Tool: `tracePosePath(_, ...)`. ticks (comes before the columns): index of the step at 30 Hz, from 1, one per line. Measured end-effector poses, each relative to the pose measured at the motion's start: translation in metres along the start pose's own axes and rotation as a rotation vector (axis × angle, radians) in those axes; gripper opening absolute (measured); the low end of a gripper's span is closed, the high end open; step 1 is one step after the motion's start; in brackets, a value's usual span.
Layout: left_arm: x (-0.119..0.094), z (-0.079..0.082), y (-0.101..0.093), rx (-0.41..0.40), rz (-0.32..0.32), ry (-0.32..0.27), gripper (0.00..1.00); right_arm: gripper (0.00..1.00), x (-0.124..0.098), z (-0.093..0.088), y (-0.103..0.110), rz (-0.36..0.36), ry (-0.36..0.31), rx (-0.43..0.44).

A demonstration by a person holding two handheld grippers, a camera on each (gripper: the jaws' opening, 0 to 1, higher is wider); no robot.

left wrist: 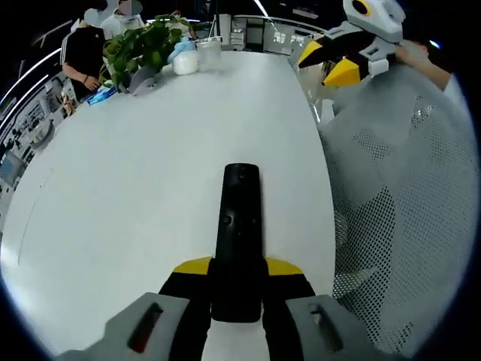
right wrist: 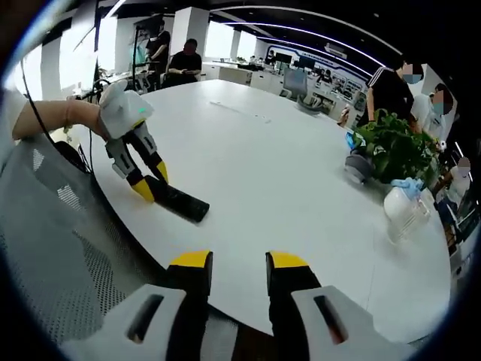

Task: Press the specified remote control buttons in sequence, fully releasing each button before pressing the next.

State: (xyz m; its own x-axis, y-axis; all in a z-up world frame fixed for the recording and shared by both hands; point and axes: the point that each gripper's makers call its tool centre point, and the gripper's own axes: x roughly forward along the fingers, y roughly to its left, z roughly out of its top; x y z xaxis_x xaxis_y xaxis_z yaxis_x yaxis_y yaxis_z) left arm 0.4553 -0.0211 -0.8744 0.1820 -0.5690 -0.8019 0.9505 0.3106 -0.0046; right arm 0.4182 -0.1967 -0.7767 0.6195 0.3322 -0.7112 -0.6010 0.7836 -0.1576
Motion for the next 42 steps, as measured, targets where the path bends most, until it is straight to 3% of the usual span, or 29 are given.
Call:
tracePosePath(7,0.000,0.000,-0.001,0.026,-0.001,0.022,0.19,0.28,-0.001,-0.005,-0.001,-0.003,0.029,0.005)
tracePosePath(16,0.000,-0.001,-0.001,0.020,-0.002,0.022,0.19,0.26,0.003,-0.020,0.008,-0.001,0.139,-0.148)
tracePosePath(24,0.001,0.000,-0.002,0.024,-0.003,0.035,0.19,0.27,0.004,-0.016,0.009,0.010,0.136,-0.113)
tracePosePath(29,-0.001,-0.001,-0.001,0.019,-0.005,0.006,0.19,0.29,0.012,-0.016,0.023,0.096,0.194,-0.149)
tracePosePath(33,0.000,0.000,-0.002,0.029,-0.013,-0.004,0.19,0.27,0.027,-0.014,0.024,0.132,0.264,-0.257)
tracePosePath(42,-0.001,0.000,-0.005,0.052,-0.030,-0.010,0.19,0.22,0.090,0.009,0.045,0.216,0.237,-0.152)
